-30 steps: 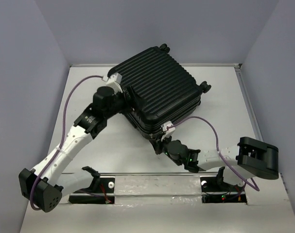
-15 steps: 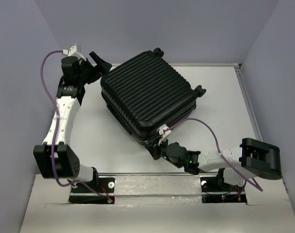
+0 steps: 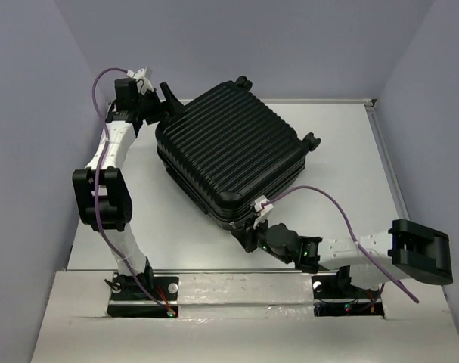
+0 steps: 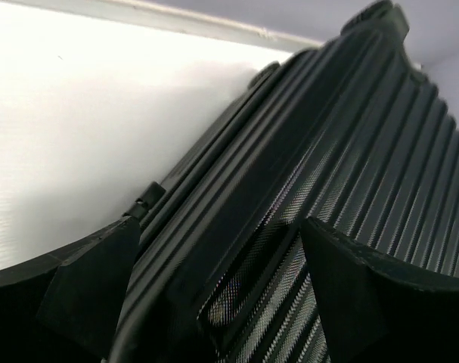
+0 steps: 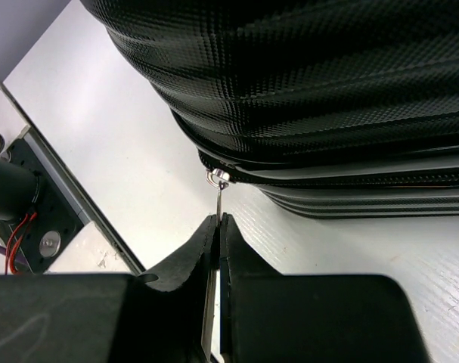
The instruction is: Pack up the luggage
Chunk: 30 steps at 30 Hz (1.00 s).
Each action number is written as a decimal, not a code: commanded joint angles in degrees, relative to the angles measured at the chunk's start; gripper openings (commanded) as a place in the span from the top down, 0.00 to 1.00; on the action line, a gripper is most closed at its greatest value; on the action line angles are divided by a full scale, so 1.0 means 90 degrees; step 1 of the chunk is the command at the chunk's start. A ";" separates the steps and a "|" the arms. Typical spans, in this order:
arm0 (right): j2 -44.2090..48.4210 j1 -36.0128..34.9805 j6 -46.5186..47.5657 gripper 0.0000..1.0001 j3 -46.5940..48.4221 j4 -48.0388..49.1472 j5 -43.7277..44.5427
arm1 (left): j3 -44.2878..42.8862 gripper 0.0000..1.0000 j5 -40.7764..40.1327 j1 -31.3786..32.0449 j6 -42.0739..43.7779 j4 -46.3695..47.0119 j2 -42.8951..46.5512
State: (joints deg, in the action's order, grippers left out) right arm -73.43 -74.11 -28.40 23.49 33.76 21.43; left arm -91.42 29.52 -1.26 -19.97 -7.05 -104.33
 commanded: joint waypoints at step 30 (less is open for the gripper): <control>0.1146 0.3009 0.0822 0.93 0.0898 -0.1143 -0.3154 | 0.5362 0.94 0.0851 0.0295 -0.0350 0.0949 0.3770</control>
State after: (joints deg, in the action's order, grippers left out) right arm -65.80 -47.22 -20.73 30.70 15.77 -7.29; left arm -46.81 32.64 0.12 -20.69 3.40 -70.39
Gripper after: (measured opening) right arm 0.076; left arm 0.068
